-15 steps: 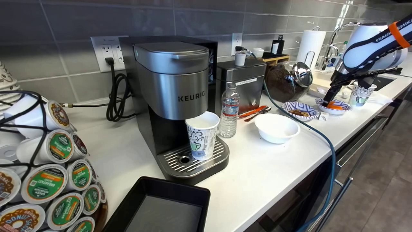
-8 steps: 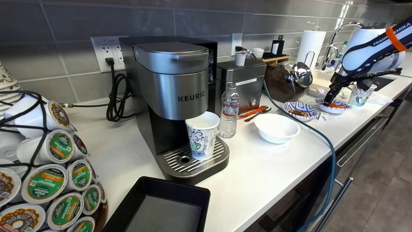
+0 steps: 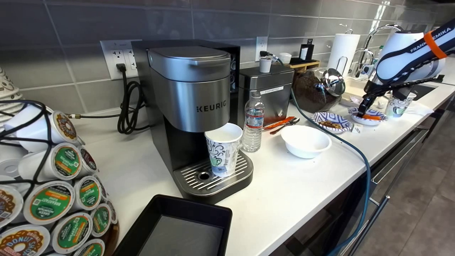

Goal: Put two orange objects from the black and white bowl into the white bowl.

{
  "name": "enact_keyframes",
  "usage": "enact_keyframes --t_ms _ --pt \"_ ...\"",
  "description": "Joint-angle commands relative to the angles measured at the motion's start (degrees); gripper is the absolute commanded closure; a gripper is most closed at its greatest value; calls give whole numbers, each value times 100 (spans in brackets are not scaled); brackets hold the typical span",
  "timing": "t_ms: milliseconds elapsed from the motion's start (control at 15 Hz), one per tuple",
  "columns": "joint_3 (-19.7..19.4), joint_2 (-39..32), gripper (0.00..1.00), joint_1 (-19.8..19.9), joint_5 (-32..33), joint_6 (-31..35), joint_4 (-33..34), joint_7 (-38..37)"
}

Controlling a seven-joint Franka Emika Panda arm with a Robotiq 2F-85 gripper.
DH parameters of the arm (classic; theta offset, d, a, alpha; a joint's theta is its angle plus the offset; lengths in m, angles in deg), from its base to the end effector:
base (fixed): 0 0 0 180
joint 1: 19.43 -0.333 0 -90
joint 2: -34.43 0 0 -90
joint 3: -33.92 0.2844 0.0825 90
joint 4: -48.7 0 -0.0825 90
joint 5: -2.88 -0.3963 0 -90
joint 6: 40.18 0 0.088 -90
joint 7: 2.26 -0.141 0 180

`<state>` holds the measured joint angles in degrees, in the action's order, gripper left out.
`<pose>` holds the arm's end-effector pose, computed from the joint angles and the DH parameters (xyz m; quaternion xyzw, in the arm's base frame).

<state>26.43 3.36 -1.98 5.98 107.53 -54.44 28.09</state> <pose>0.6164 -0.2825 0.2031 0.9884 0.0809 0.0826 0.0990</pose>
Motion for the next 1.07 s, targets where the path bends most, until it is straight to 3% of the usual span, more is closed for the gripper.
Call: enact_keyframes --t_ms 0,400,733,1000 --pt "29 -208 96 27 213 -142 158 -185" --pt "373 538 96 303 -106 -46 -557 225" --pt "436 1152 96 365 -215 133 -1154 322" --pt "830 1639 96 430 -948 235 -1596 1187"
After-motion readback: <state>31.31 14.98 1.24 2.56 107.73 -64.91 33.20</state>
